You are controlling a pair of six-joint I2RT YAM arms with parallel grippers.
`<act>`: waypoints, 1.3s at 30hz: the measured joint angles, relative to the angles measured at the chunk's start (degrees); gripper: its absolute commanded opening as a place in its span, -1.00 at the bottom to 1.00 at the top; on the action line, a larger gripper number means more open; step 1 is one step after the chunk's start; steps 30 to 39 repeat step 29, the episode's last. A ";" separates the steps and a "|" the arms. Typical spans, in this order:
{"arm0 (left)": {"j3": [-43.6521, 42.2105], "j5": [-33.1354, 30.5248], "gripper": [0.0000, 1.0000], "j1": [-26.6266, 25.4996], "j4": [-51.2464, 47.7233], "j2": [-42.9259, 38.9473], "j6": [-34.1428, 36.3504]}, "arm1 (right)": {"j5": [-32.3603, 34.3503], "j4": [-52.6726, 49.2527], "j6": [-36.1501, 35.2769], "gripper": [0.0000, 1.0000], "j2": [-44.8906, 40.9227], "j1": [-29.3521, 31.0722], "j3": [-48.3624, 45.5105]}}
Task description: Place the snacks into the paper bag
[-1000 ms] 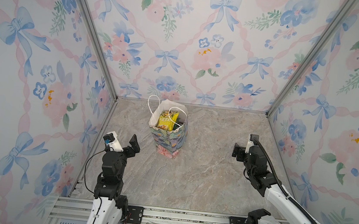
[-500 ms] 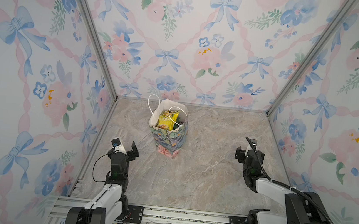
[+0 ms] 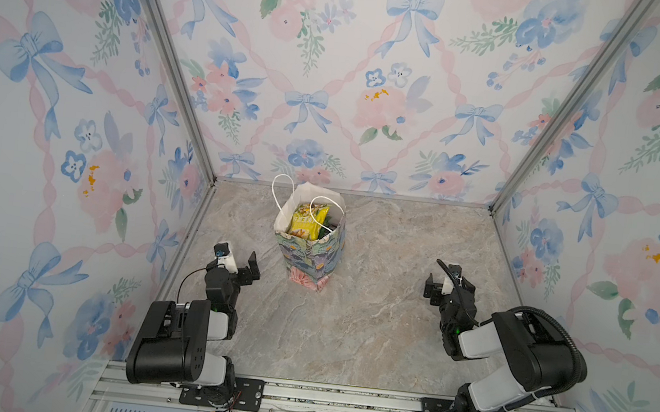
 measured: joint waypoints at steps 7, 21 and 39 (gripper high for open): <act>0.76 2.27 0.96 -2.19 2.80 2.12 2.91 | -1.79 -2.45 0.17 0.93 -0.63 -0.92 2.01; 2.84 1.31 0.96 -4.59 3.93 7.02 5.95 | -4.31 -7.08 0.70 0.93 -1.62 -2.29 4.48; 3.93 -0.83 0.96 -5.64 3.67 7.02 6.14 | -4.68 -8.31 1.07 0.93 -1.62 -2.38 4.92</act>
